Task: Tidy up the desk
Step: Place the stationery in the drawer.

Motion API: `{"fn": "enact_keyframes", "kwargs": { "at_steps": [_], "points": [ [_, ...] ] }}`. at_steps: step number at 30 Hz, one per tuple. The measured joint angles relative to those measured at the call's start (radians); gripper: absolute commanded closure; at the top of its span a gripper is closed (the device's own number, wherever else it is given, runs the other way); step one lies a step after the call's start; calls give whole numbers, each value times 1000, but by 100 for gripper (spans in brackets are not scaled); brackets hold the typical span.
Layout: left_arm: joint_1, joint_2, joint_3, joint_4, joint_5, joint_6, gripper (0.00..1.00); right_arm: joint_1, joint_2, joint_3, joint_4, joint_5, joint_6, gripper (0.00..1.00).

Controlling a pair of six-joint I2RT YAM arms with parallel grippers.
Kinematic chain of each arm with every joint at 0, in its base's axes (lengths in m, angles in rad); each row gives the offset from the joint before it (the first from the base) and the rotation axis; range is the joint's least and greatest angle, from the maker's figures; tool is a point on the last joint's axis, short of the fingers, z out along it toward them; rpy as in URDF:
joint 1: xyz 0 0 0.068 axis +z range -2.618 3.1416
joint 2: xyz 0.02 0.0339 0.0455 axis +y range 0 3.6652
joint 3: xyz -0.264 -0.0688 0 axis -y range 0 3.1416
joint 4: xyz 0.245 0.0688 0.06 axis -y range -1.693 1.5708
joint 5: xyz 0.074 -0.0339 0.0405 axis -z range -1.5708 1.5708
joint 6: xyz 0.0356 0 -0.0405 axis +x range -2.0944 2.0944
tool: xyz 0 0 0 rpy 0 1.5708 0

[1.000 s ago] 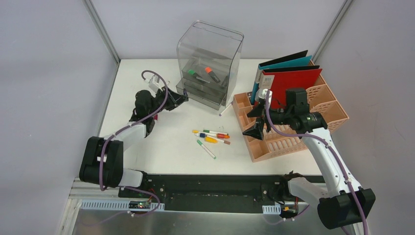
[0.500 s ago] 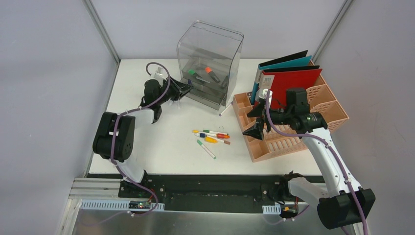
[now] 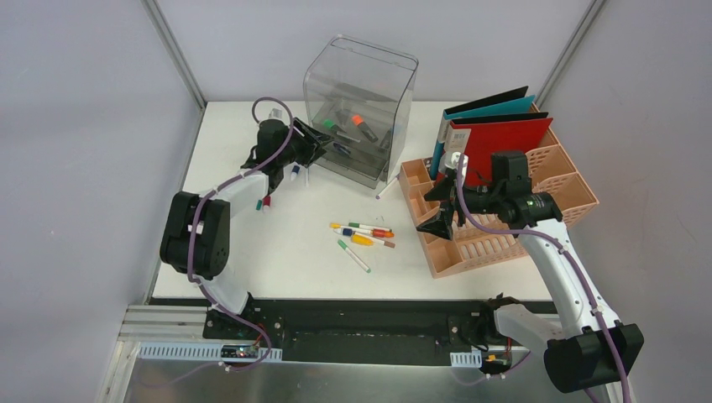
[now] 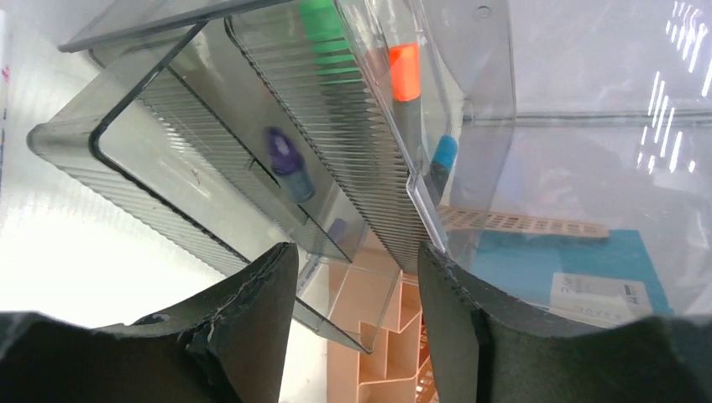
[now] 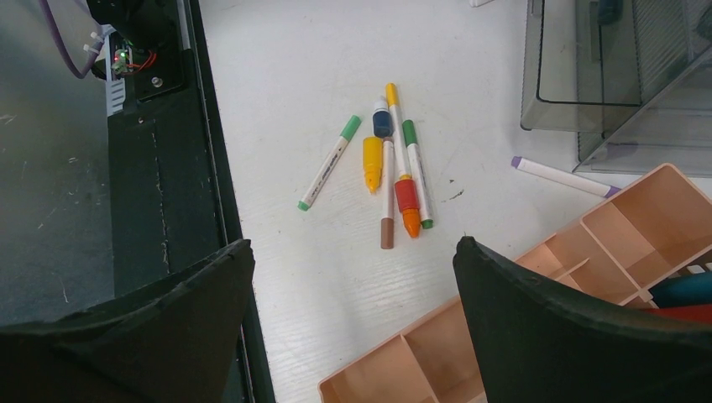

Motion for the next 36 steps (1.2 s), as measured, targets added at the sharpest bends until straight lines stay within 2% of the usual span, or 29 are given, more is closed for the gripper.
{"fn": "enact_keyframes", "kwargs": {
  "at_steps": [6, 13, 15, 18, 19, 27, 36],
  "points": [
    [1, -80, -18, -20, 5, 114, 39, -3, -2, 0, 0, 0, 0, 8],
    [40, -313, -175, 76, 214, 362, 35, -6, -19, 0, 0, -9, 0, 8],
    [68, -397, -247, 57, 247, 416, 30, -7, -25, 0, 0, -17, 1, 8],
    [115, -497, -318, -27, 249, 475, 6, -7, -27, 0, 0, -26, 1, 8],
    [131, -531, -338, -65, 241, 493, 2, -7, -27, 0, 0, -28, 1, 8],
    [158, -748, -402, -341, 64, 558, 2, -3, -29, 0, 0, -45, 1, 8],
    [158, -790, -446, -499, 83, 586, 9, 50, -27, -2, -1, -43, -15, 8]
  ]
}}
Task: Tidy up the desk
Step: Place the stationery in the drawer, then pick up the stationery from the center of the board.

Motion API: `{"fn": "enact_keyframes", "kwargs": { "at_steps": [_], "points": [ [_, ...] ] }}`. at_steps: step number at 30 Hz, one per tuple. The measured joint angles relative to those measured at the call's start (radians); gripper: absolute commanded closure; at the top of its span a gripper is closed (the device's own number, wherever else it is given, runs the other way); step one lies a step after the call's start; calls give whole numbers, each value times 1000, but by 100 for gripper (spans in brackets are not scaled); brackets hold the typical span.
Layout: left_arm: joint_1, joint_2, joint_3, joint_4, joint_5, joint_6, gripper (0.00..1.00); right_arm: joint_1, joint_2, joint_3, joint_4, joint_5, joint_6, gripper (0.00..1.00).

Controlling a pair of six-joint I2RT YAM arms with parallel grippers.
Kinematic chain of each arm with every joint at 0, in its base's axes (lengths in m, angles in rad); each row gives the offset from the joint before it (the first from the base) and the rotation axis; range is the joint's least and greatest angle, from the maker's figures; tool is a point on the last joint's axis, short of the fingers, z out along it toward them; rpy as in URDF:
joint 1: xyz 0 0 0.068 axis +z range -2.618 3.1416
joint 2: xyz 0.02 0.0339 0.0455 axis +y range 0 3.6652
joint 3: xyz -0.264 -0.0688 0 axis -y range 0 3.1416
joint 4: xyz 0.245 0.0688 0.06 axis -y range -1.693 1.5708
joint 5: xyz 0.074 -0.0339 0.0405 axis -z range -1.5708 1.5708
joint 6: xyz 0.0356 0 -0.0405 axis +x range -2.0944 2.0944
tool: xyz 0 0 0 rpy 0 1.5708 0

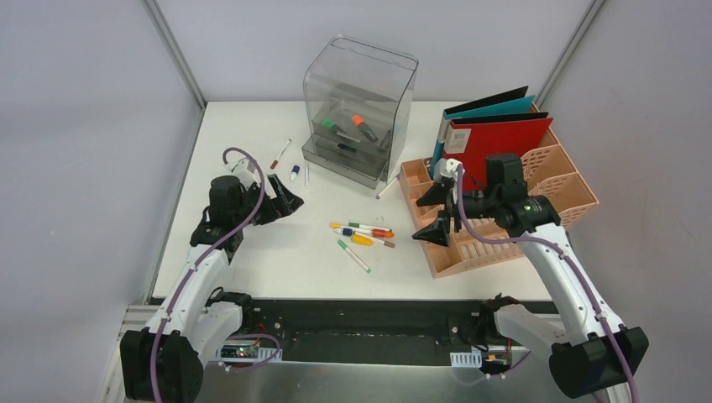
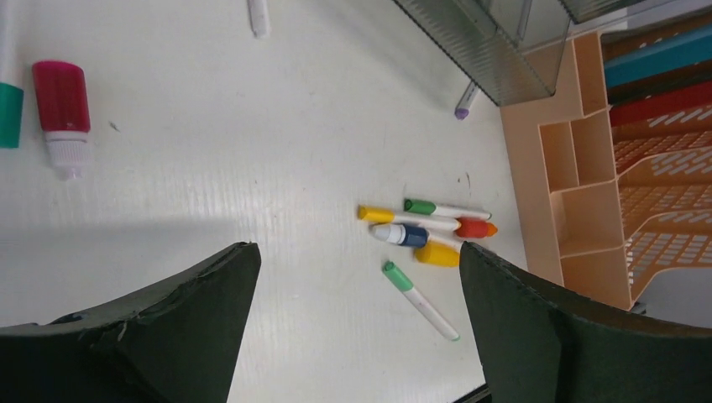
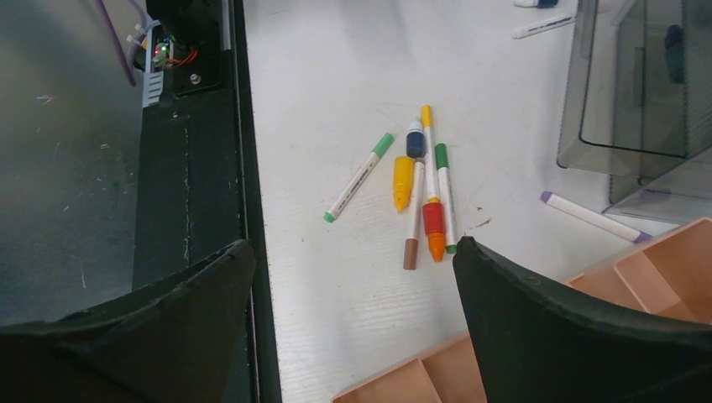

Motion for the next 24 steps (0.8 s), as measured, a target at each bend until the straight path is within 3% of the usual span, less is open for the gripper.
{"fn": "enact_keyframes", "kwargs": {
  "at_steps": [9, 18, 24],
  "points": [
    [0, -64, -13, -96, 89, -16, 9, 156, 57, -62, 27, 79, -26, 10],
    [0, -39, 258, -269, 140, 123, 8, 488, 346, 26, 86, 492, 0, 24],
    [0, -19, 282, -362, 86, 271, 9, 529, 619, 222, 78, 721, -7, 31]
  ]
}}
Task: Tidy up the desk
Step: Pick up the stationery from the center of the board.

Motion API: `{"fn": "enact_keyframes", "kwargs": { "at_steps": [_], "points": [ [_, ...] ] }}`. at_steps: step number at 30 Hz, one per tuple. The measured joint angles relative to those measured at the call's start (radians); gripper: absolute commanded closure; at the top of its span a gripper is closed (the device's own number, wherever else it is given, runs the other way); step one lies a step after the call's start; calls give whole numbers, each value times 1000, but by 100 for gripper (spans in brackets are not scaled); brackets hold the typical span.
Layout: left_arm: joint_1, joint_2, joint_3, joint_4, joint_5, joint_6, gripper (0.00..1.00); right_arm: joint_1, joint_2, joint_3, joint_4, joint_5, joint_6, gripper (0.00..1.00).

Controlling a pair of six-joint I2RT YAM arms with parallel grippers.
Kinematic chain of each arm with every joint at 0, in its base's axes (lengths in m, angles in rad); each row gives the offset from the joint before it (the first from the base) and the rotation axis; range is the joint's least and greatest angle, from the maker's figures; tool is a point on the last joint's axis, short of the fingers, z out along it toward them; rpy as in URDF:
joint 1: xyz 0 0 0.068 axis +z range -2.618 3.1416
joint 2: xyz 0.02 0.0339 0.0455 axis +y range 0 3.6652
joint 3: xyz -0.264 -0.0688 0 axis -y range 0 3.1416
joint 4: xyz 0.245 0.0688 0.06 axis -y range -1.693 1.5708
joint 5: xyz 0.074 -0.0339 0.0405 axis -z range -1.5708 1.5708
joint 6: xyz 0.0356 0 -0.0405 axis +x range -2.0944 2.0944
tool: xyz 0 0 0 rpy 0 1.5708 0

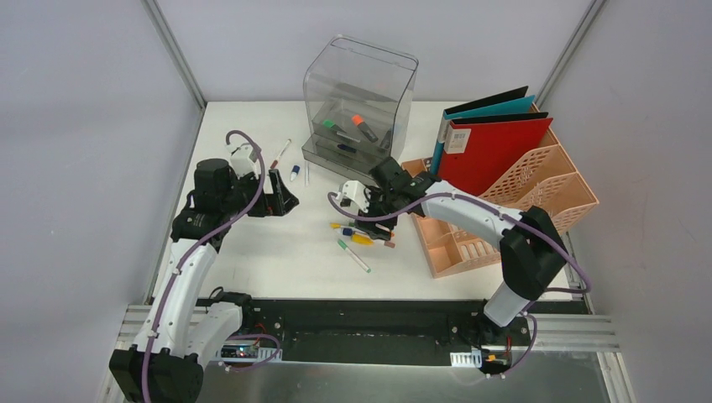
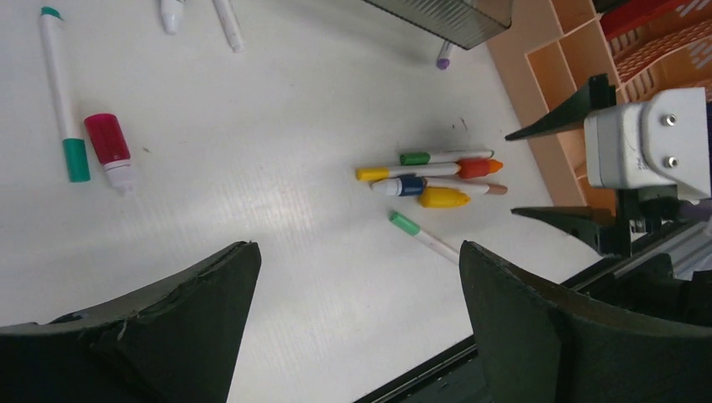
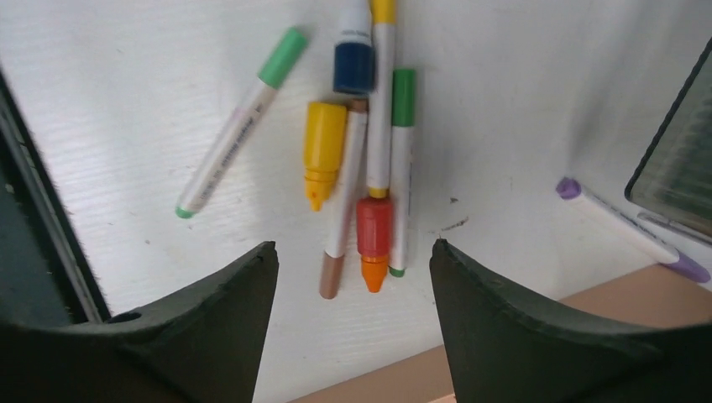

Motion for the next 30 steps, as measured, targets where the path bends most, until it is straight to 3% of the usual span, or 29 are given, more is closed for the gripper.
{"fn": "enact_keyframes", "kwargs": {
  "at_steps": [5, 9, 13, 17, 30],
  "points": [
    [0, -6, -1, -48, -16, 50, 9, -17, 29, -33, 13, 61, -82, 31],
    [0, -28, -1, -55, -27, 64, 9, -81, 28, -71, 4, -13, -218, 30],
    [0, -44, -1, -56, -27, 66, 9, -167, 23, -95, -10, -76, -403, 36],
    [0, -53, -1, -57, -27, 66, 9, -178, 35, -93, -26, -89, -517, 43],
    [13, -67, -1, -59, -18, 68, 9, -134, 153, -36, -34, -90, -538, 50]
  ]
}}
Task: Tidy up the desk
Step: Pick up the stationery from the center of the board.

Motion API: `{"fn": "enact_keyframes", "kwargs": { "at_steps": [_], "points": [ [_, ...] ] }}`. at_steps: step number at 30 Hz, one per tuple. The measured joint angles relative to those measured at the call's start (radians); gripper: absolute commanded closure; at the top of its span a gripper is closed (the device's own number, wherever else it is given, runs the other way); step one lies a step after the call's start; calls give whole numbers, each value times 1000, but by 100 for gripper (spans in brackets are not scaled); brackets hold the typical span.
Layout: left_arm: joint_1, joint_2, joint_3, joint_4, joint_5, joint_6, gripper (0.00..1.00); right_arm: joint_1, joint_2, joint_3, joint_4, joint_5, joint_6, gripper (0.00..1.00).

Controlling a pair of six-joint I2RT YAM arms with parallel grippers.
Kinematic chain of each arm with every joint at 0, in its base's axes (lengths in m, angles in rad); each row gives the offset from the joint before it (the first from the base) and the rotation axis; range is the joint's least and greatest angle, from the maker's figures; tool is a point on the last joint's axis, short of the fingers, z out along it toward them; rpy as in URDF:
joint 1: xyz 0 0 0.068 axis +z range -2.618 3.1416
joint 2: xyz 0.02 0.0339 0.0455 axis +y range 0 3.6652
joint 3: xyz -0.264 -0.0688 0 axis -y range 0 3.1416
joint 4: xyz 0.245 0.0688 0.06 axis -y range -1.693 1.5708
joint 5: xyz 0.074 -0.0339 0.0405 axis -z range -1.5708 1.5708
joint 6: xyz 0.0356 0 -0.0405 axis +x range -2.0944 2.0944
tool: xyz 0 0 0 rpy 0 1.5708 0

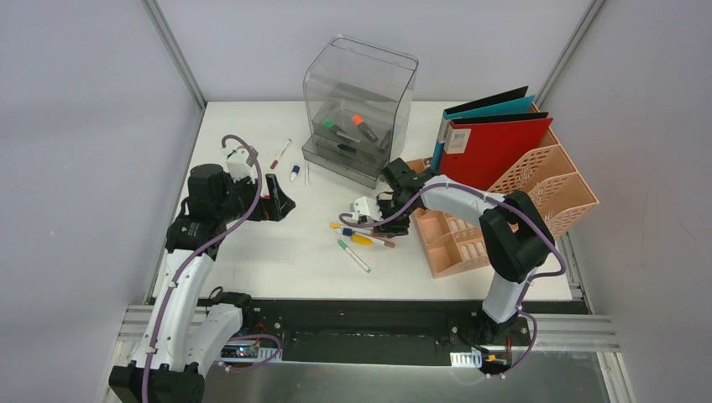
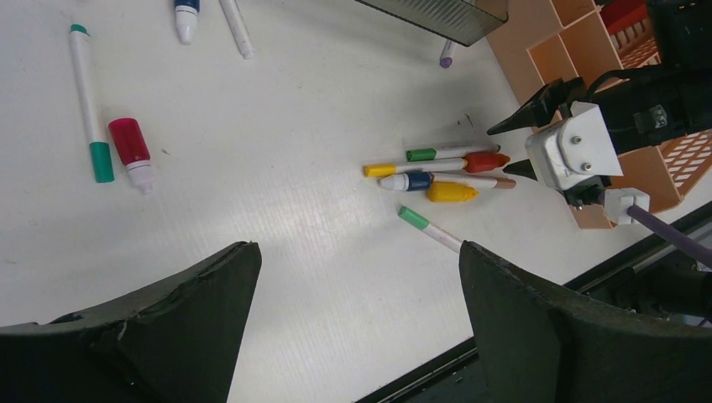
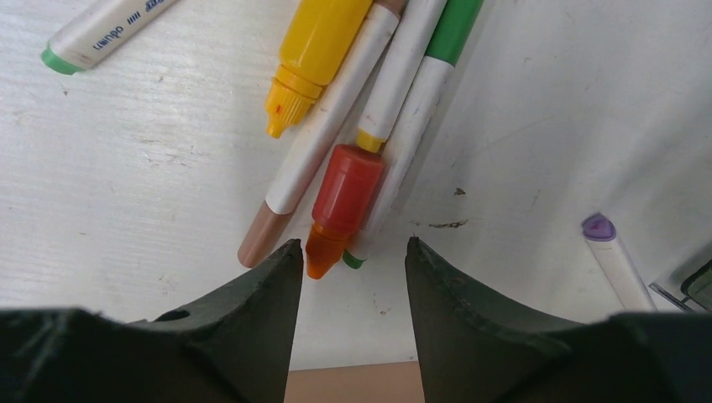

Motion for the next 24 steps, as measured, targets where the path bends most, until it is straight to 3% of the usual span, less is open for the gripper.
{"fn": "enact_keyframes", "kwargs": {
  "at_steps": [11, 20, 24],
  "points": [
    [13, 0, 0, -5, 17, 0, 9, 10, 34, 0, -1, 16, 8, 65],
    [13, 0, 0, -5, 21, 0, 9, 22, 51, 8, 6, 49, 38, 59],
    [13, 0, 0, -5, 22, 0, 8, 24, 64, 26, 11, 69, 60, 64]
  ]
}}
